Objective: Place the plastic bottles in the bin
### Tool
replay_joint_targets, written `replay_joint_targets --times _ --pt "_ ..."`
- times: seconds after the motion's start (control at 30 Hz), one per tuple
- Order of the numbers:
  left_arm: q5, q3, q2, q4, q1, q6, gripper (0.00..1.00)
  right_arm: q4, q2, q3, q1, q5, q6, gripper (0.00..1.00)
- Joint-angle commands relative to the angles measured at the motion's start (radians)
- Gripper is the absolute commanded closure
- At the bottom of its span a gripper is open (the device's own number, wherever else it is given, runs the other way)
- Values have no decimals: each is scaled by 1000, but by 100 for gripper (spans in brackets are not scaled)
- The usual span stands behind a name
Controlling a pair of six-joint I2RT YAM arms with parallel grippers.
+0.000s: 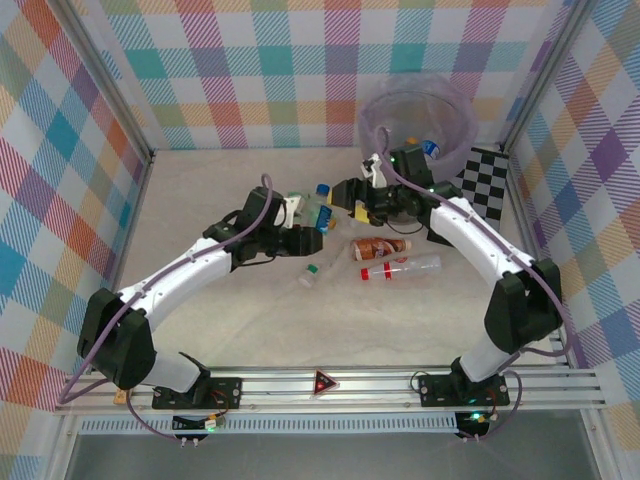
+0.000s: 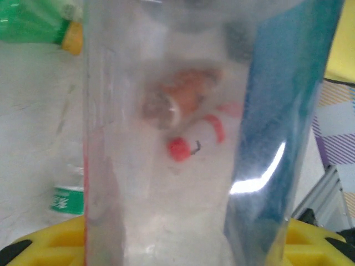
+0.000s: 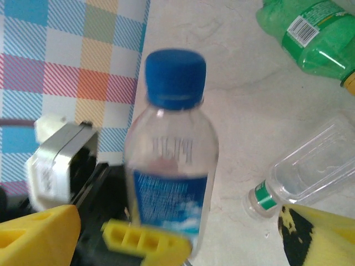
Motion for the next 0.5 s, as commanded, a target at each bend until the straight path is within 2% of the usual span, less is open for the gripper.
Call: replay_joint_targets --times 0.0,0.2,0.47 --pt "37 3 -23 94 -21 -34 52 68 34 42 22 -7 29 10" --pt "36 10 -6 127 -45 -38 52 105 85 40 31 -23 50 14" --pt "-9 11 -1 127 -50 -35 50 124 96 33 32 -28 77 39"
